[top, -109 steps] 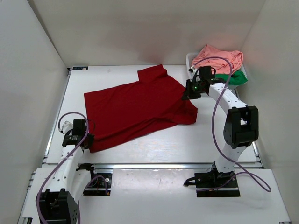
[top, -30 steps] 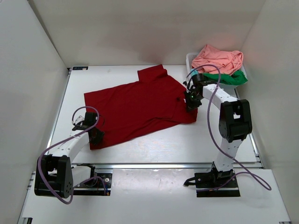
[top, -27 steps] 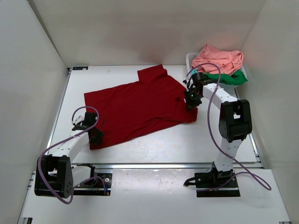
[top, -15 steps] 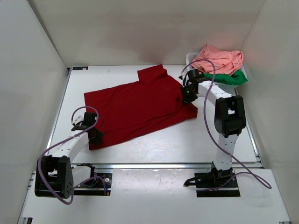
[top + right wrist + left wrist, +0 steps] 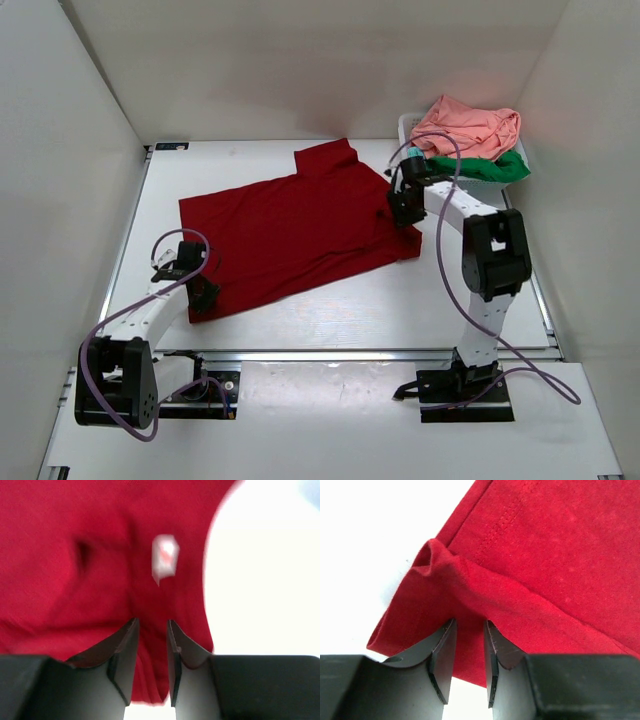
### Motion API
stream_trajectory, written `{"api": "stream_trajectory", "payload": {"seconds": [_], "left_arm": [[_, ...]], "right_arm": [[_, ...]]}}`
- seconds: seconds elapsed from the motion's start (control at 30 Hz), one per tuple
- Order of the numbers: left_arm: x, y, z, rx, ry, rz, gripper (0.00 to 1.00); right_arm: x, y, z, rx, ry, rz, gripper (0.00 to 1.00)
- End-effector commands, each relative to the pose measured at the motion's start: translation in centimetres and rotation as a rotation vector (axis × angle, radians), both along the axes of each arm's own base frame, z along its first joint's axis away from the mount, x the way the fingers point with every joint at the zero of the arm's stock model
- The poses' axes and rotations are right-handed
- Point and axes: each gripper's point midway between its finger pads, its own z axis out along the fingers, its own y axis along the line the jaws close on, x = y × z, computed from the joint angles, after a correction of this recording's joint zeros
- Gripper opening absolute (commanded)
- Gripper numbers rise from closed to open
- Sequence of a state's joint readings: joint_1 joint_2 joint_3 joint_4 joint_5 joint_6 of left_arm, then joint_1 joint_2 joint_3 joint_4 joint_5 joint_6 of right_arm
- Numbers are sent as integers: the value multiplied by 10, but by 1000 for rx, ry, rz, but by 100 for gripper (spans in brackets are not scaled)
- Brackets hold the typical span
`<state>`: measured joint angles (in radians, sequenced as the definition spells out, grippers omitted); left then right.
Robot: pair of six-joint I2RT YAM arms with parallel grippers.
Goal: Fold and stack the t-shirts
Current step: Fold the flattened tshirt in 1/3 of the way
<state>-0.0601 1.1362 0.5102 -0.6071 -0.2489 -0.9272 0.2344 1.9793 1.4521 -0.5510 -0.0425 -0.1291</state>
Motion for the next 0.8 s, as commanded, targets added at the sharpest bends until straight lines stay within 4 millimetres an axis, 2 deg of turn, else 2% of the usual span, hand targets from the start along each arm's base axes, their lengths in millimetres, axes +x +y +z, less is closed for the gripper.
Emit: {"api": "stream_trajectory", "payload": {"seconds": [0.0,0.07,0.27,0.43,0.57,0.6,0.77], "left_arm": [[-12,9,-2,41,26,2,40],[-13,9,-3,37,31,6,40],[-5,14,0,56,23,-5,40],[8,23,8,96,32,-31,41],[25,25,17,132,39,-90,42],[30,25,20,135,30,-94,42],[34,21,14,130,84,-170,44]], "right_arm": [[-6,-22,22,16,-71,-64,25],[-23,-28,6,29,-30,-74,26],[-51,-27,-29,47,88,-108,23],[-76,-35,-34,46,161,-218,22],[-112,-55,-32,-46,265,-332,19],[-124,-58,-32,-54,298,-358,19],[-166,-62,-18,-94,387,-424,19]]}}
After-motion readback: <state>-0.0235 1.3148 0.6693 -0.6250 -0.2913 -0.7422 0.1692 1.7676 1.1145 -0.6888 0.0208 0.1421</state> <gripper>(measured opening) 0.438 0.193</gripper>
